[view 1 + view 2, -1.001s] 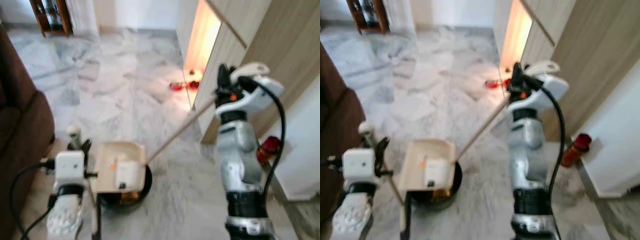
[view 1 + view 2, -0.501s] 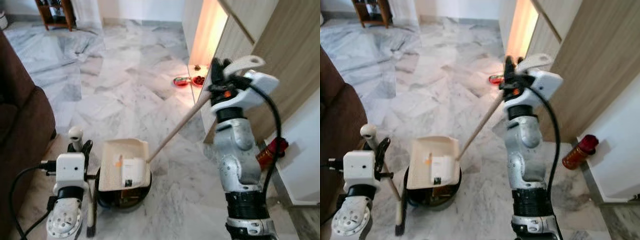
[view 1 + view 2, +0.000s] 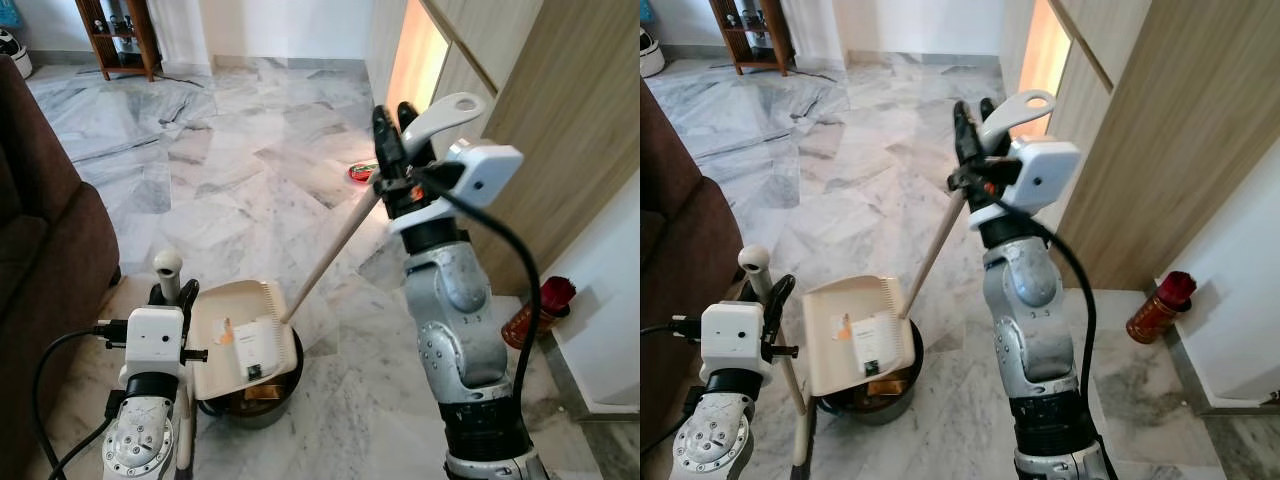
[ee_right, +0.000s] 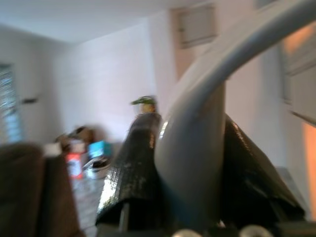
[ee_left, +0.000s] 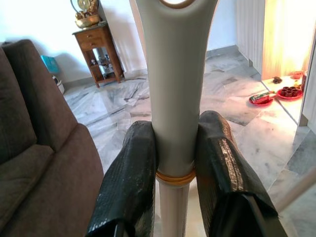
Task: Sweep floor
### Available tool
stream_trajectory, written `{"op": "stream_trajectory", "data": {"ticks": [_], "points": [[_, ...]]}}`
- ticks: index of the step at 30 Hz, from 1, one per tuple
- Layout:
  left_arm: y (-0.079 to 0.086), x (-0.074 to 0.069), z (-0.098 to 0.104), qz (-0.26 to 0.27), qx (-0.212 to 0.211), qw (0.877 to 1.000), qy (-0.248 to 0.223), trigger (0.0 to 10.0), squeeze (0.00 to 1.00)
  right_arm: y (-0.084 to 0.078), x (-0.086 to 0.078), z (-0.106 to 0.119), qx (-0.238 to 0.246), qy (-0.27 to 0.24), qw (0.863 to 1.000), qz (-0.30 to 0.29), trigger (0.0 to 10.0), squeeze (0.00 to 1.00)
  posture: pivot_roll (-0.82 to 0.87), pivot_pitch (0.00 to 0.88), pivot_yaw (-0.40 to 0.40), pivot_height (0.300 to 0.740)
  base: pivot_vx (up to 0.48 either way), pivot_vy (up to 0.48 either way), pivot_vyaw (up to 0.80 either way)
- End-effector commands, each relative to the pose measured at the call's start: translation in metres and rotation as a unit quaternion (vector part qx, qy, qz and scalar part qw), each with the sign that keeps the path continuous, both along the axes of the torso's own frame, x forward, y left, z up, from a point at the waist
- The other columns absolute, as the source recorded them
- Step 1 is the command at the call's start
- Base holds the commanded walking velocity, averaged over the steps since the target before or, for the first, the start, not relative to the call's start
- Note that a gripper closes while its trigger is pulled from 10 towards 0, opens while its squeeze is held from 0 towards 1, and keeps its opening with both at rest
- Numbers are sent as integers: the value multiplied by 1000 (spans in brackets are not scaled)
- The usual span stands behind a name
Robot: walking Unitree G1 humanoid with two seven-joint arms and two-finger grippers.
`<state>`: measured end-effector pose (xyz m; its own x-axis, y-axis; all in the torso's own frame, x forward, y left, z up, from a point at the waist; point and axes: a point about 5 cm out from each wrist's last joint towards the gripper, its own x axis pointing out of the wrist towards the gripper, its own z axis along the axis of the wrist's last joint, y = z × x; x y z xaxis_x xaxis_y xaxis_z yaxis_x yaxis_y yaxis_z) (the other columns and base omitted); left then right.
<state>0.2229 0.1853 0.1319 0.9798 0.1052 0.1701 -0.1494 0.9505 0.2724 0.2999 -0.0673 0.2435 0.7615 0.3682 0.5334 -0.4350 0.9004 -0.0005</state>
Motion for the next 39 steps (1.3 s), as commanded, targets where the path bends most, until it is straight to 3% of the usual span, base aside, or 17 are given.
{"op": "stream_trajectory", "data": {"ticks": [1, 12, 22, 28, 39], "points": [[0, 2, 6, -5, 16, 1000, -18, 10000, 0, 9, -13, 16, -6, -55, 998, 20, 10000, 0, 77, 93, -39, 740, 0, 0, 0], [-2, 1, 5, -5, 19, 1000, -21, 10000, 0, 38, -31, 13, -50, -98, 992, 60, 10000, 0, 86, 105, -42, 740, 0, 0, 0], [-2, 1, 6, -6, 19, 1000, -23, 10000, 0, 47, -47, 20, -42, -135, 987, 71, 10000, 0, 92, 106, -45, 740, 0, 0, 0], [-3, 2, 7, -9, 23, 999, -25, 10000, 0, 65, -62, 25, -64, -186, 975, 105, 10000, 0, 99, 104, -44, 740, 0, 0, 0], [-2, 4, 7, -10, 26, 999, -27, 10000, 0, 75, -80, 30, -82, -238, 956, 151, 10000, 0, 100, 101, -43, 740, 0, 0, 0]]}}
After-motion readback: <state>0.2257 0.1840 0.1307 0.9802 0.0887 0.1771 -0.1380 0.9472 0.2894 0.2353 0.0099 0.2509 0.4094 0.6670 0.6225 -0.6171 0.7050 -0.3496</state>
